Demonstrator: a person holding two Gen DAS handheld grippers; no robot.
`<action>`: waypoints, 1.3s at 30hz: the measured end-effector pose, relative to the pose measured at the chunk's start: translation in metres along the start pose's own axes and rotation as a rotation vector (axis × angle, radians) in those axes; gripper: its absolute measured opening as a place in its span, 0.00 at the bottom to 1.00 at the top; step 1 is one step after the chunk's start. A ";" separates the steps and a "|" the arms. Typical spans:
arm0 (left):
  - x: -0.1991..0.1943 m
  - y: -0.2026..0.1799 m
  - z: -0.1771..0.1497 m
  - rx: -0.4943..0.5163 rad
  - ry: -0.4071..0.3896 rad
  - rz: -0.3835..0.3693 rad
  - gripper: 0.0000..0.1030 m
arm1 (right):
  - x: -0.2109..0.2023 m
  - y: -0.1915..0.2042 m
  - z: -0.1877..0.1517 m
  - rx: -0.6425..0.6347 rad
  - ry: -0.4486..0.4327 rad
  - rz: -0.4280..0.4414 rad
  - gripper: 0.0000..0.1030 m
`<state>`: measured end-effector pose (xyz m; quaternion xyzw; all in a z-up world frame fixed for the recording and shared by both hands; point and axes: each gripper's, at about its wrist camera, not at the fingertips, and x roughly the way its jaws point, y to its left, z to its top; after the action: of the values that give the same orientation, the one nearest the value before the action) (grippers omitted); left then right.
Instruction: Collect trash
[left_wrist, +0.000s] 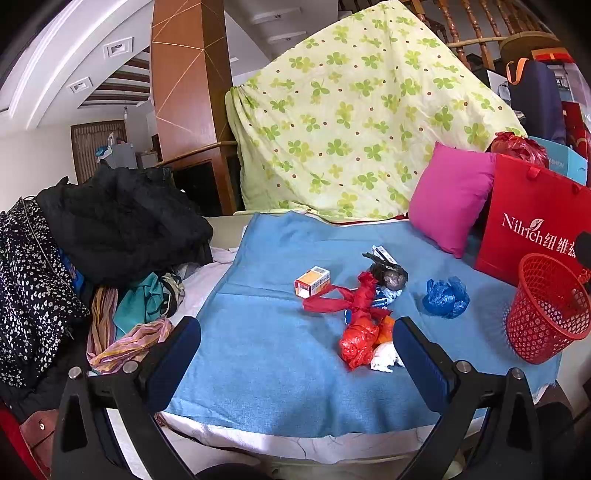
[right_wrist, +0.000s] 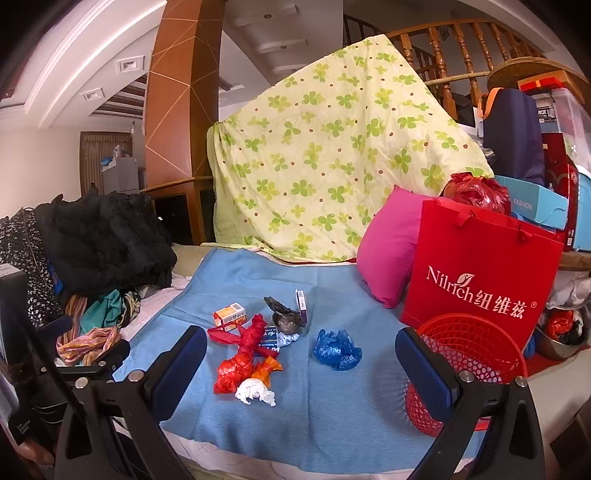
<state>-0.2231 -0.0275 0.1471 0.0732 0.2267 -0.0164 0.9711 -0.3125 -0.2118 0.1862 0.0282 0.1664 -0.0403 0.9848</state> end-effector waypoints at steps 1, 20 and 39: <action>0.001 0.001 0.000 0.000 0.001 0.000 1.00 | 0.000 0.000 0.000 0.000 0.000 -0.001 1.00; 0.111 0.020 -0.045 -0.113 0.219 -0.148 1.00 | 0.166 -0.030 -0.033 0.069 0.282 0.084 1.00; 0.271 -0.037 -0.052 -0.190 0.457 -0.514 0.76 | 0.359 -0.108 -0.080 0.317 0.500 0.032 0.90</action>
<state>-0.0053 -0.0556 -0.0233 -0.0751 0.4496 -0.2220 0.8619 -0.0096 -0.3386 -0.0120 0.1933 0.3952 -0.0420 0.8970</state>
